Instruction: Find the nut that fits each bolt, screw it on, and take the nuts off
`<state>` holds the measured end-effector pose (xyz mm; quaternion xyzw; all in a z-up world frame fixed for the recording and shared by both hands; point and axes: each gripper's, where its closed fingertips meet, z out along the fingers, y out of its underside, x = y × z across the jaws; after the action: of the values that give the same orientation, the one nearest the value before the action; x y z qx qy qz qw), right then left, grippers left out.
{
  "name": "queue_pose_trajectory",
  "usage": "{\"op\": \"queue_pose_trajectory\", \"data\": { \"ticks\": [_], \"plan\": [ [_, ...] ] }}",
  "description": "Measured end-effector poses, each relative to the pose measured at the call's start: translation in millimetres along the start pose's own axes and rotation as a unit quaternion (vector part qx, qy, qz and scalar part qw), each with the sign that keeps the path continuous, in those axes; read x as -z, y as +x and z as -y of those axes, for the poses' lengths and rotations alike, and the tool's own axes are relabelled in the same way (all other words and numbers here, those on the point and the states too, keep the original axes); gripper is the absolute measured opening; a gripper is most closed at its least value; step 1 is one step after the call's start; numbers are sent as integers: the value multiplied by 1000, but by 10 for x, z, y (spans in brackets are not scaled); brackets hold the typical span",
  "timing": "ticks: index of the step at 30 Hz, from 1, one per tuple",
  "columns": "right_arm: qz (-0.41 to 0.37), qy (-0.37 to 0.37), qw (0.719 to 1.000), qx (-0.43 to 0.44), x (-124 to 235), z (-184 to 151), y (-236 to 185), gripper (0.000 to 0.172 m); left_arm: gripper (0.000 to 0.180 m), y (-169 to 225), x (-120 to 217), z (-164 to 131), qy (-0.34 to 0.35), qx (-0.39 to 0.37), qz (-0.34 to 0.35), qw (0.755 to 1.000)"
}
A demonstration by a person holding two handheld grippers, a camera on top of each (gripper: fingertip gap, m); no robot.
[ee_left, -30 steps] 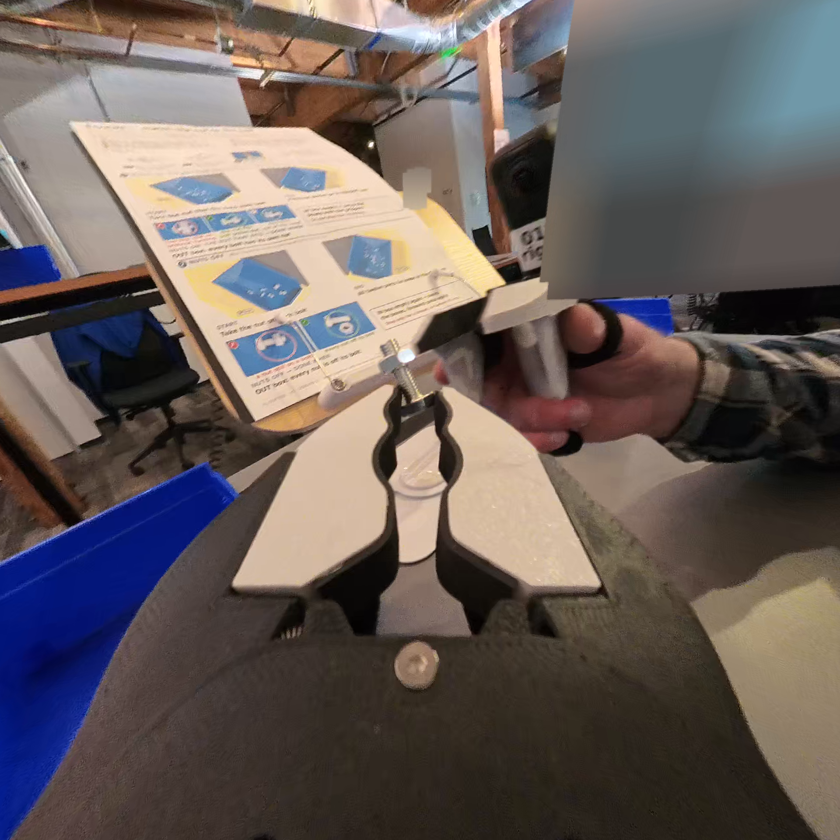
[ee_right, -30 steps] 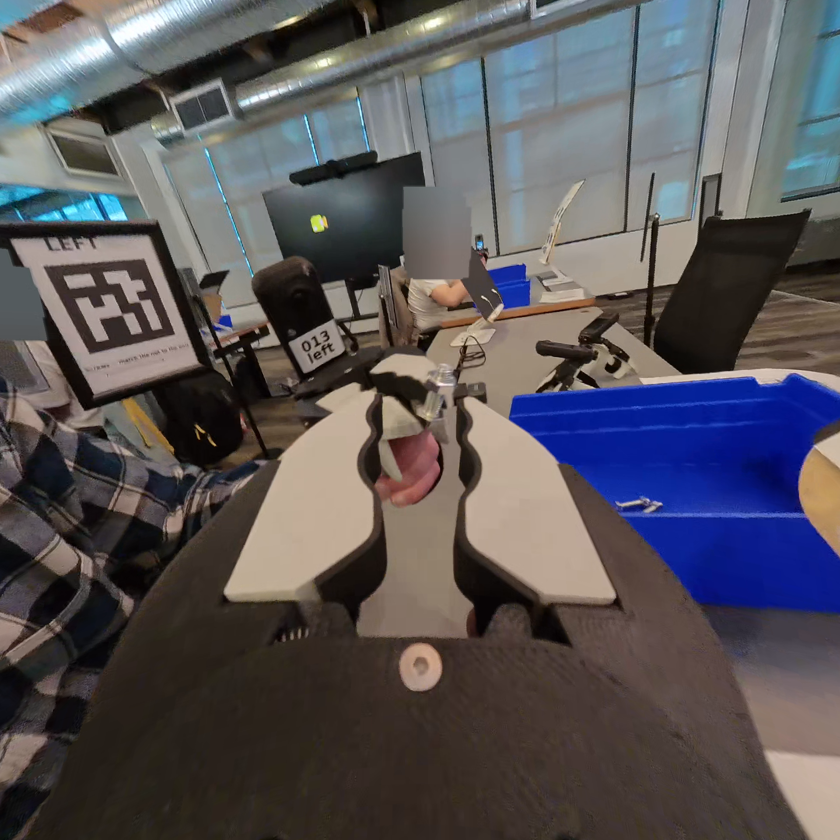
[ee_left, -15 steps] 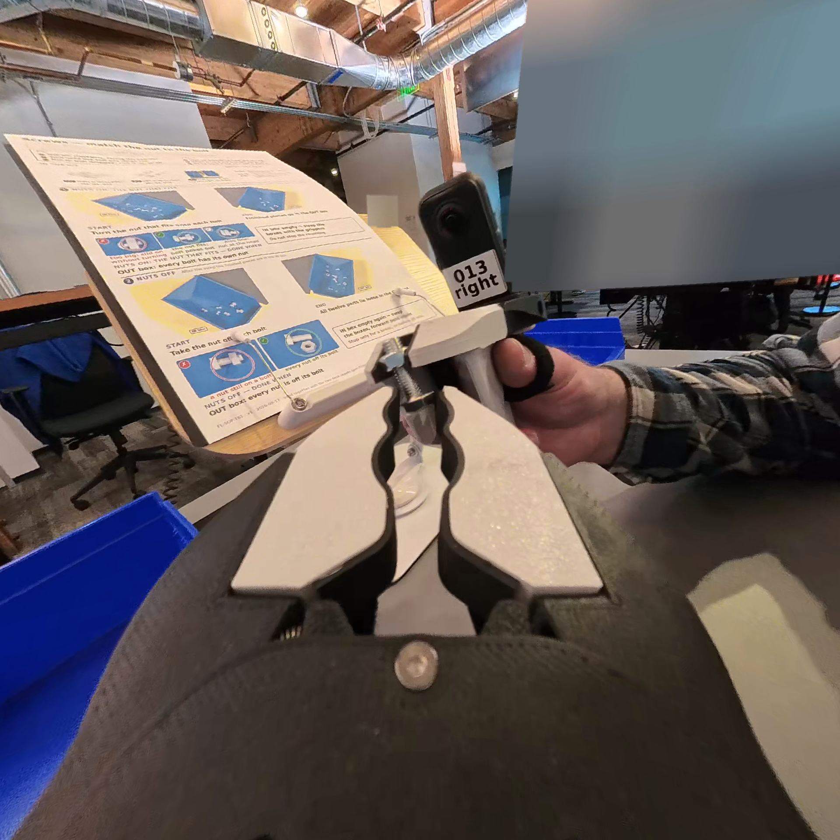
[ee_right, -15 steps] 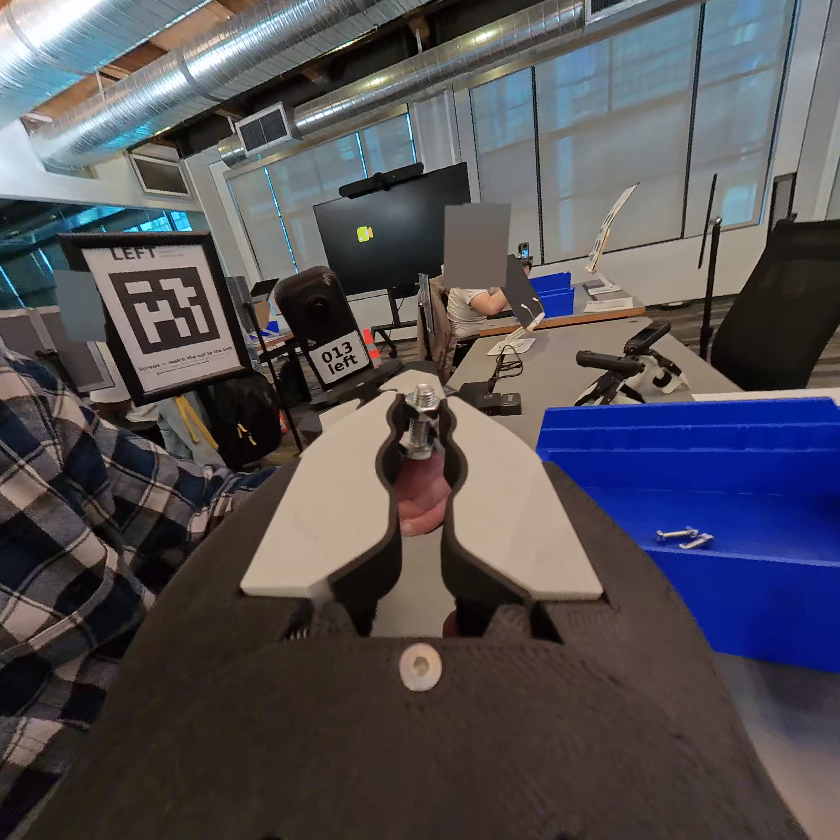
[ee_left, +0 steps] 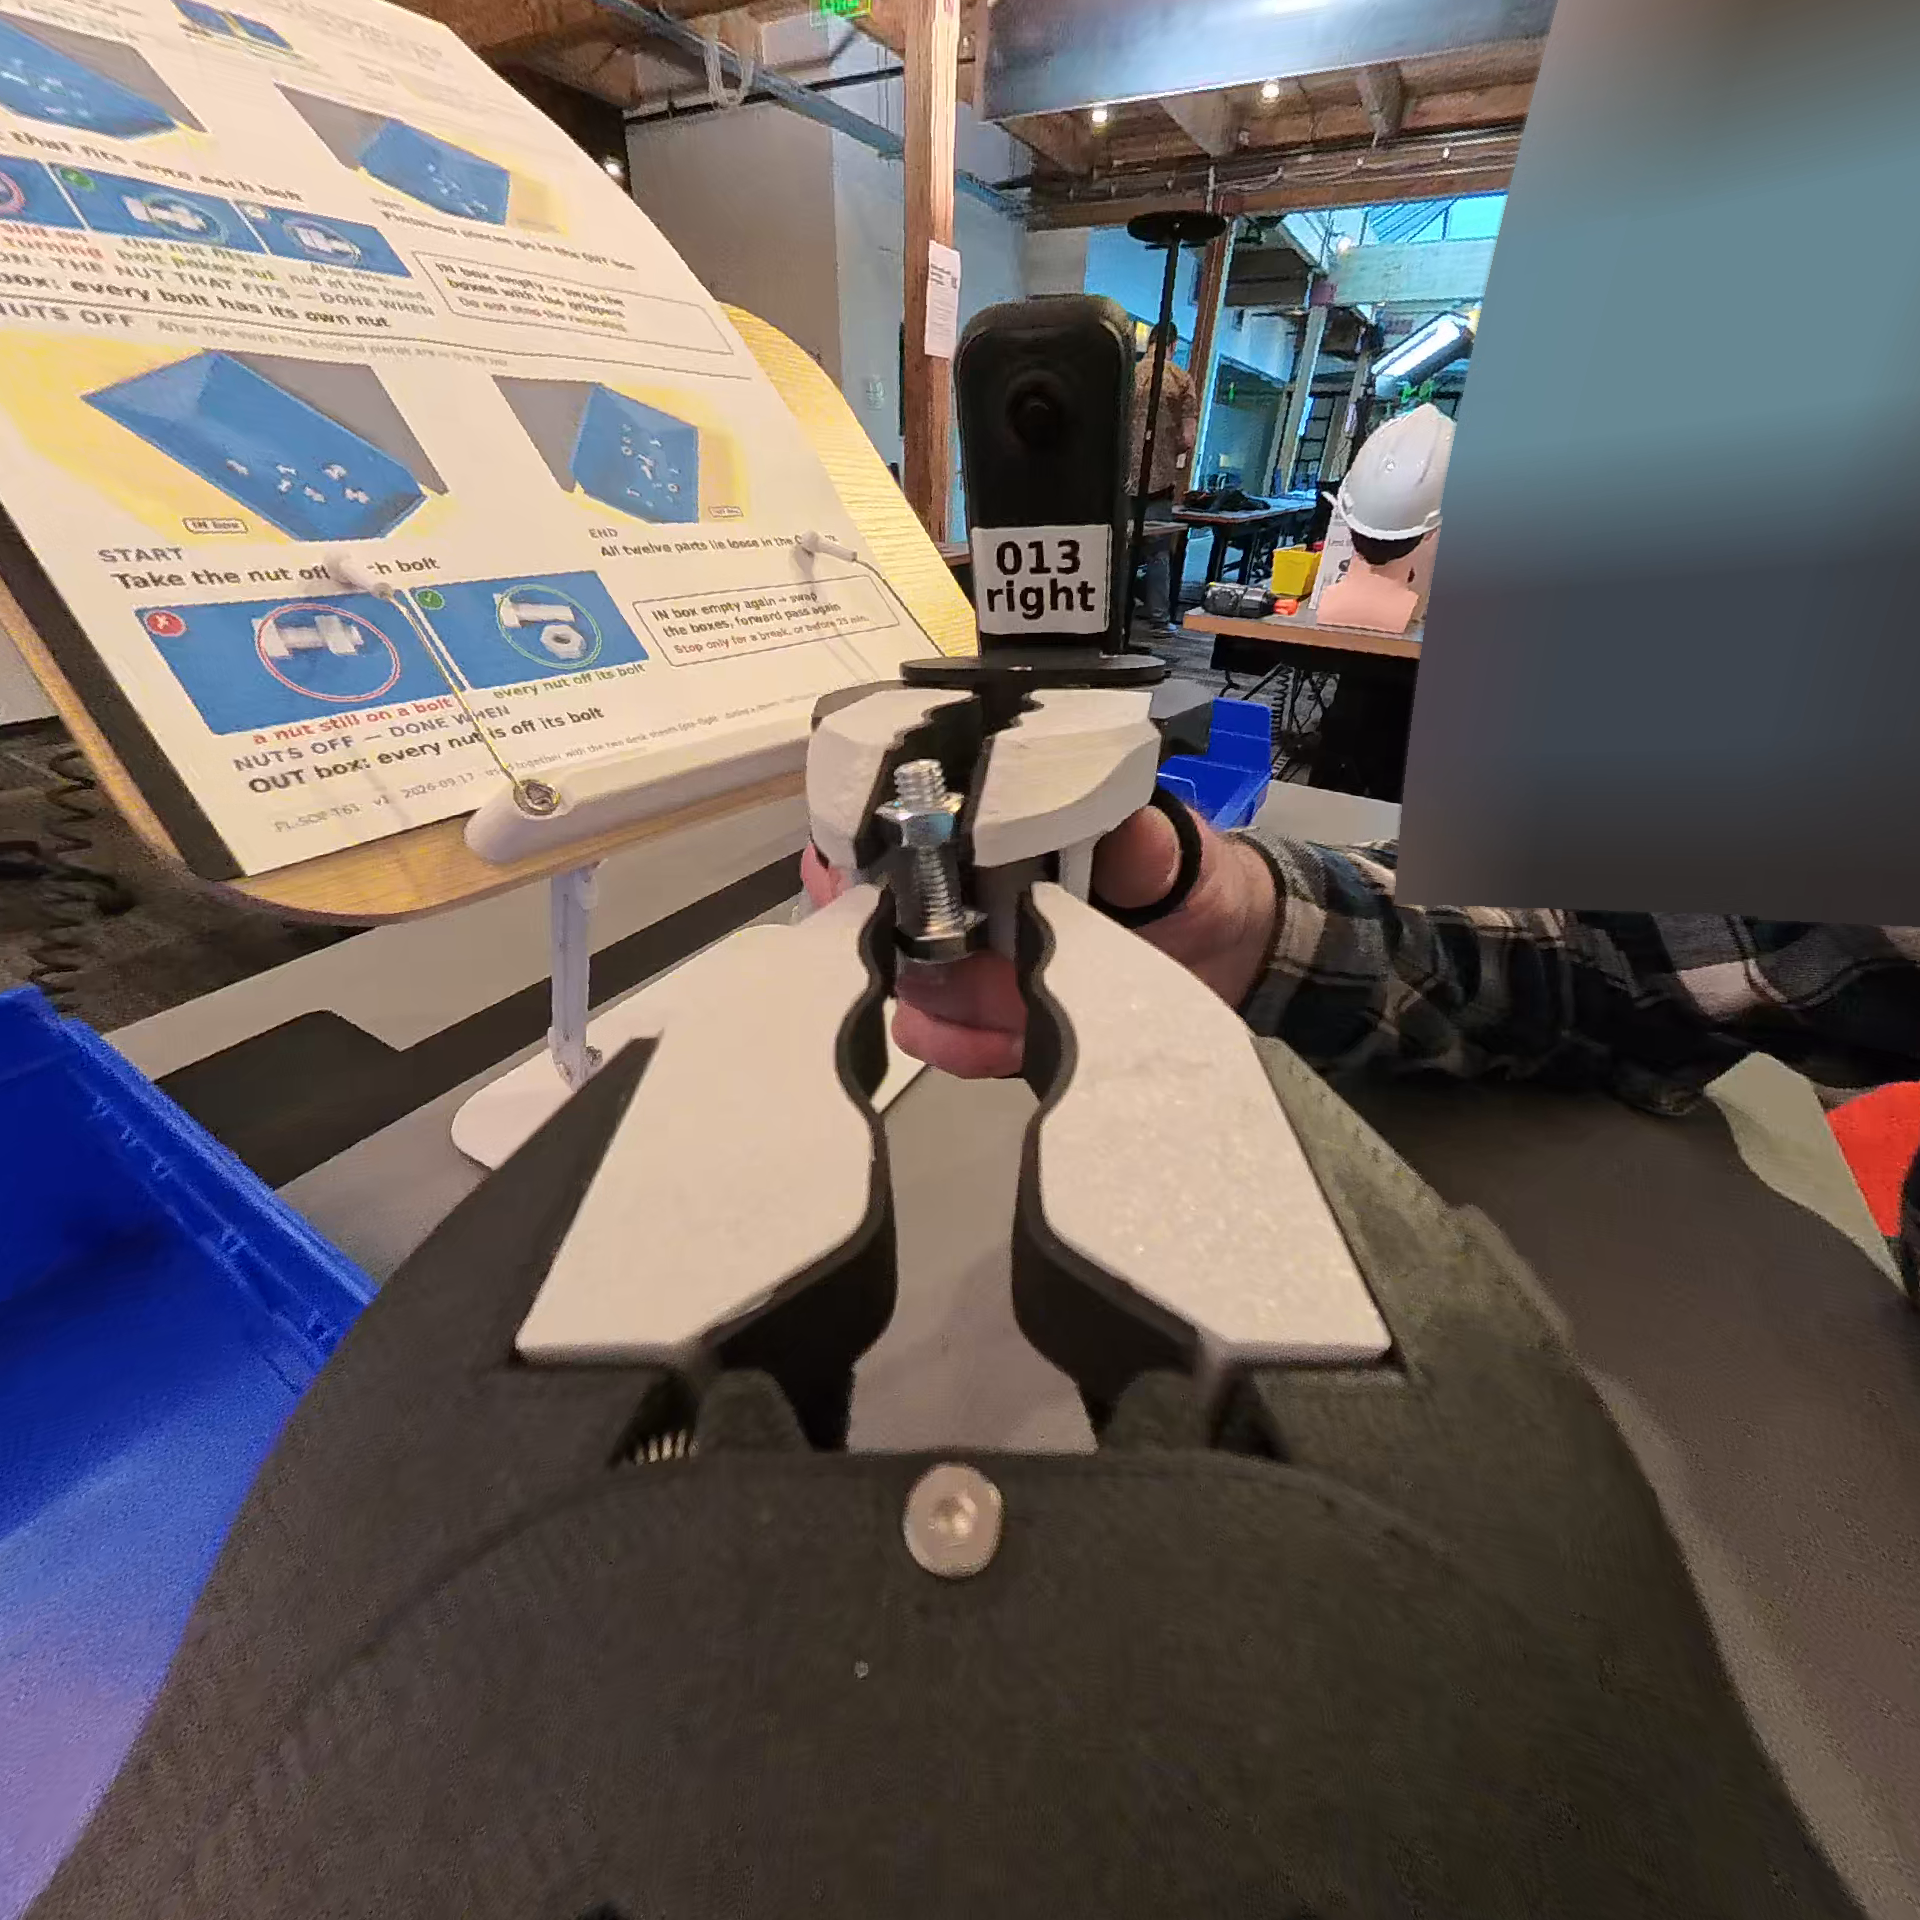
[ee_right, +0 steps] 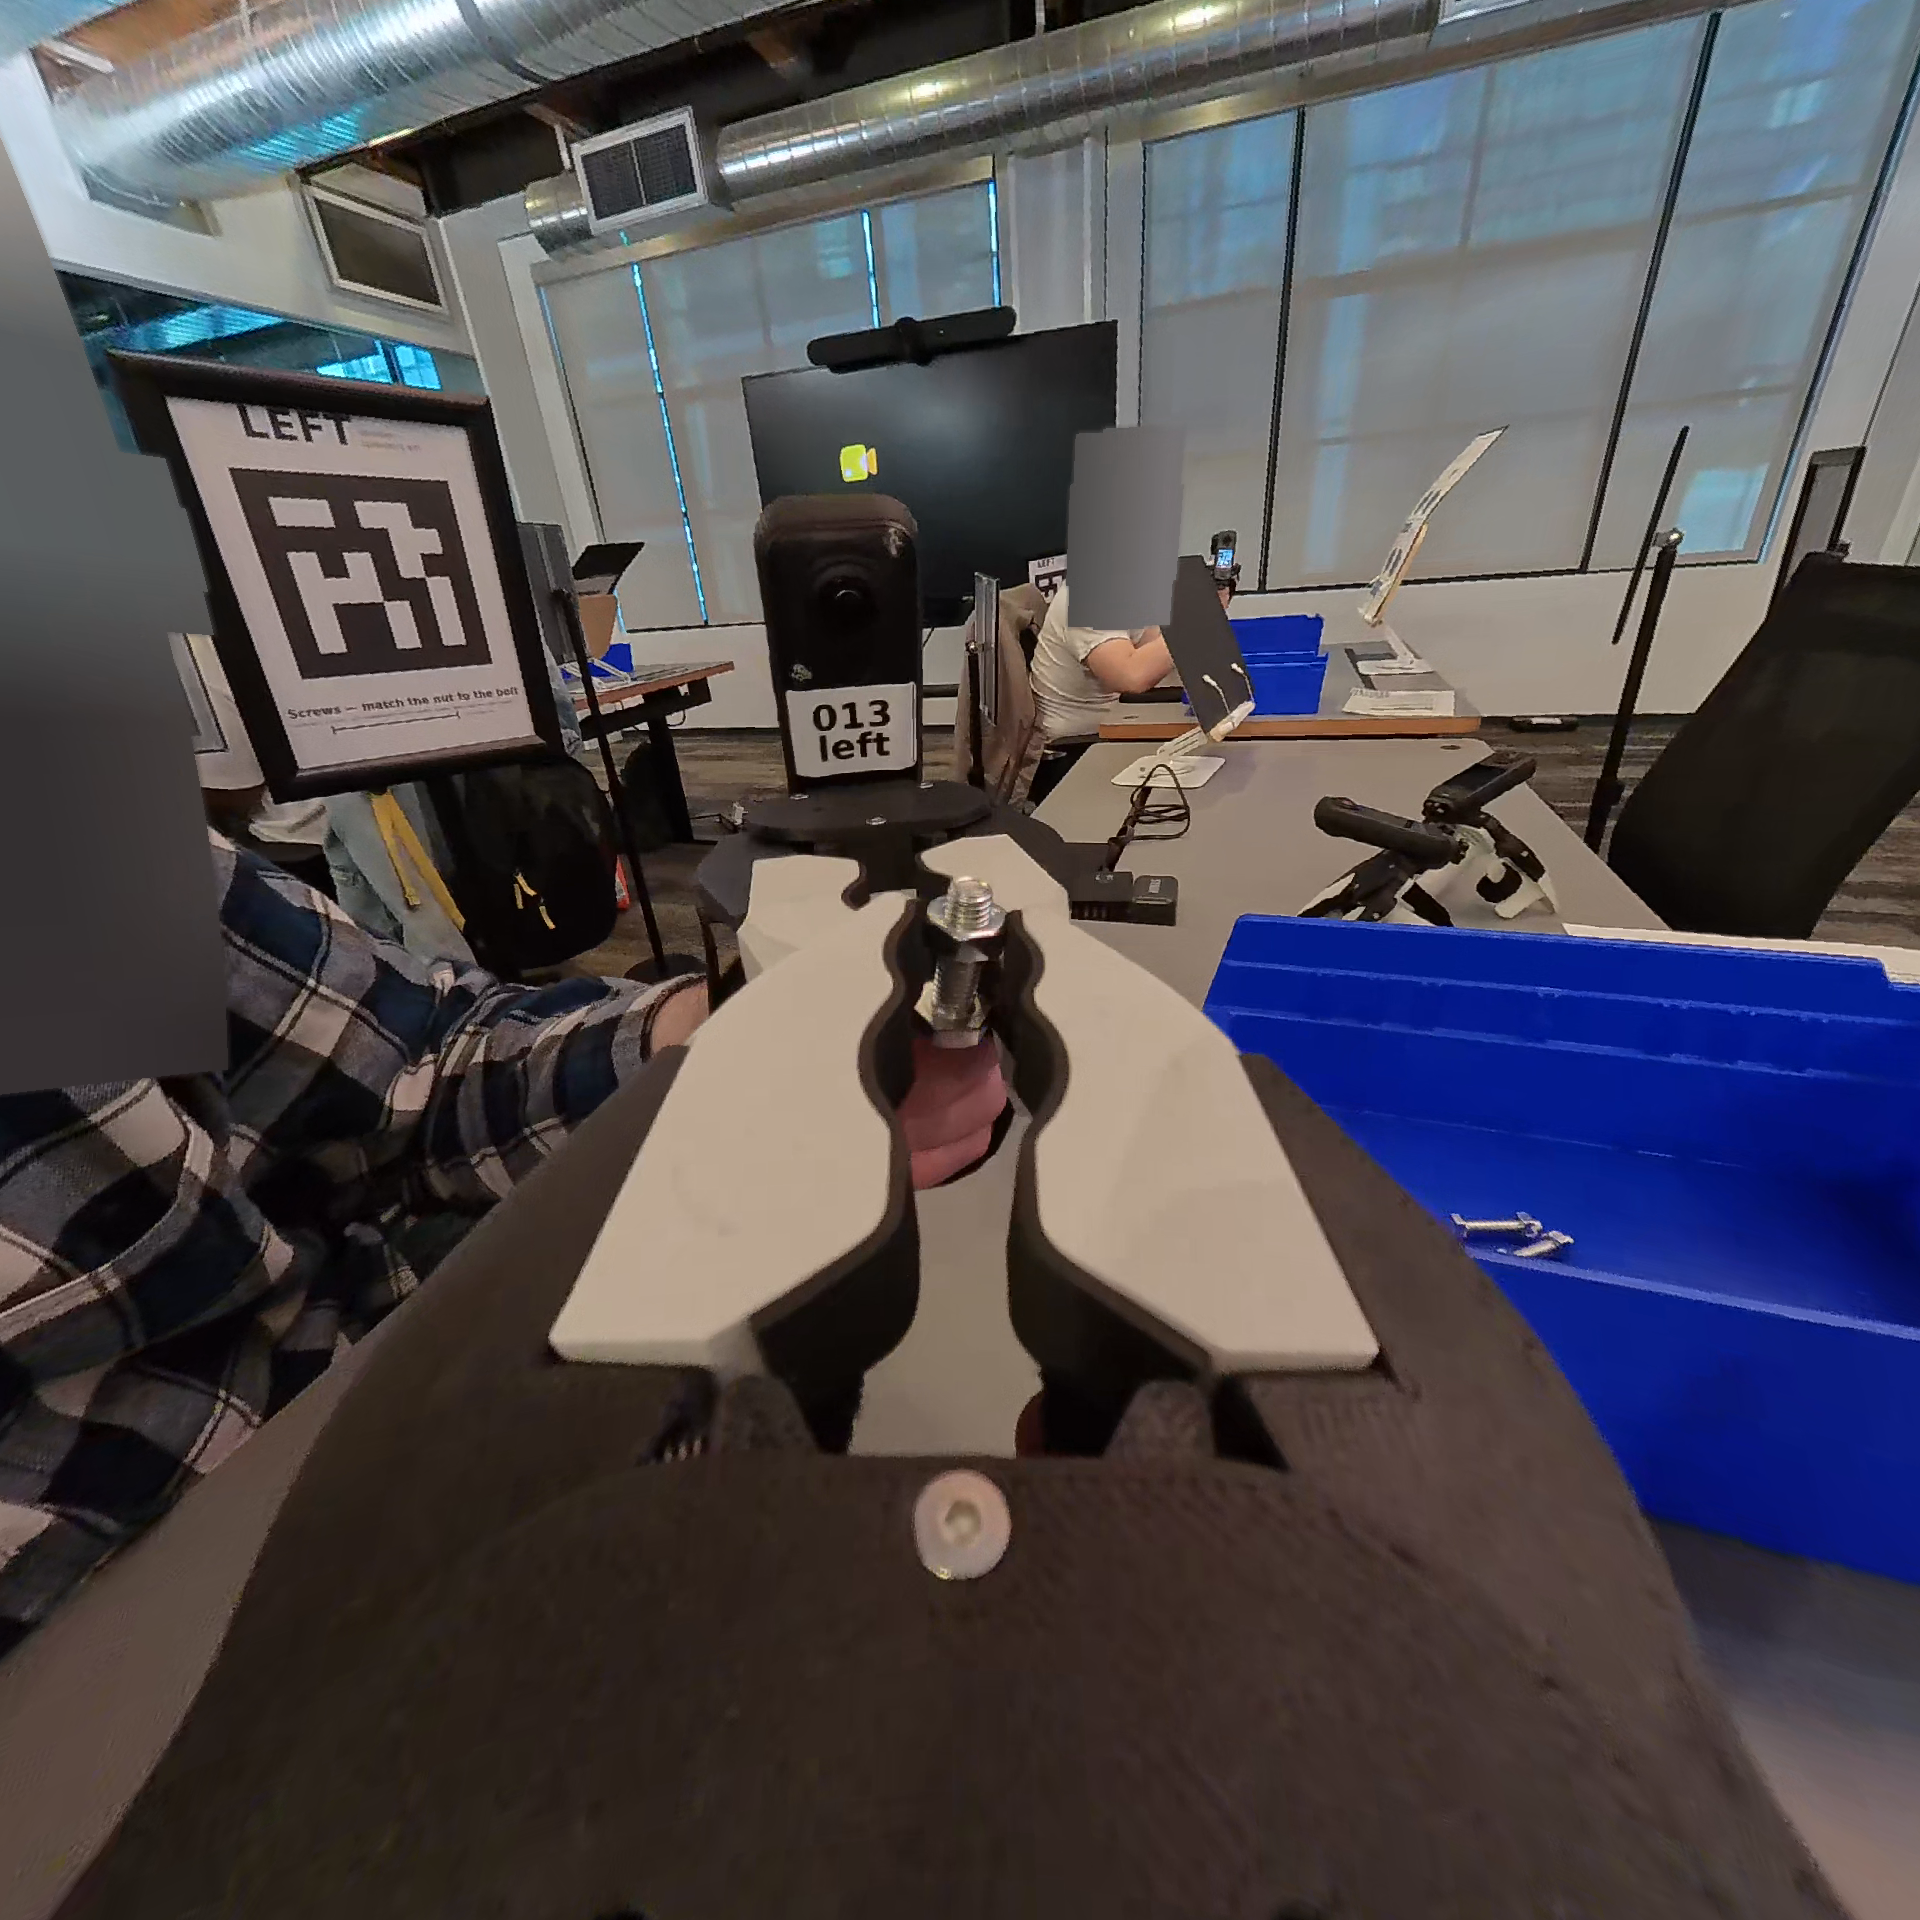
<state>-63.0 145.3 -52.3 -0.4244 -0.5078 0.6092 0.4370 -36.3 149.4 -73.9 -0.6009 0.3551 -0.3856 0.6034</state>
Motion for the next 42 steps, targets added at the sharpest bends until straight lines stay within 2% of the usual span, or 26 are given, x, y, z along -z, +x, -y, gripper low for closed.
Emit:
{"op": "queue_pose_trajectory", "data": {
  "ticks": [2,11,16,18,25,32,36,39,42],
  "plan": [
    [2,1,1000,1,-4,-6,-7,15,16,-16,8,-5,0,-3,4,1000],
    [-3,-1,1000,-5,2,-18,18,15,16,-37,4,-25,-4,-10,12,1000],
    [-44,6,999,-1,54,43,148,56,16,-64,28,-24,3,-18,17,1000],
    [-53,-2,999,4,43,31,169,63,15,-48,23,-19,8,-21,12,1000],
    [-62,-16,998,9,-32,-57,164,63,15,28,-30,-50,6,-30,-4,1000],
    [-60,-5,998,8,26,-3,186,68,15,47,19,46,36,-26,-10,999],
    [-72,-5,997,11,106,-3,271,62,15,14,73,88,51,-12,-14,999],
    [-58,21,998,-3,124,74,242,63,15,6,56,54,42,-15,-12,999],
    [-44,16,999,10,54,89,139,67,15,22,19,21,36,-15,-15,999]
  ]
}}
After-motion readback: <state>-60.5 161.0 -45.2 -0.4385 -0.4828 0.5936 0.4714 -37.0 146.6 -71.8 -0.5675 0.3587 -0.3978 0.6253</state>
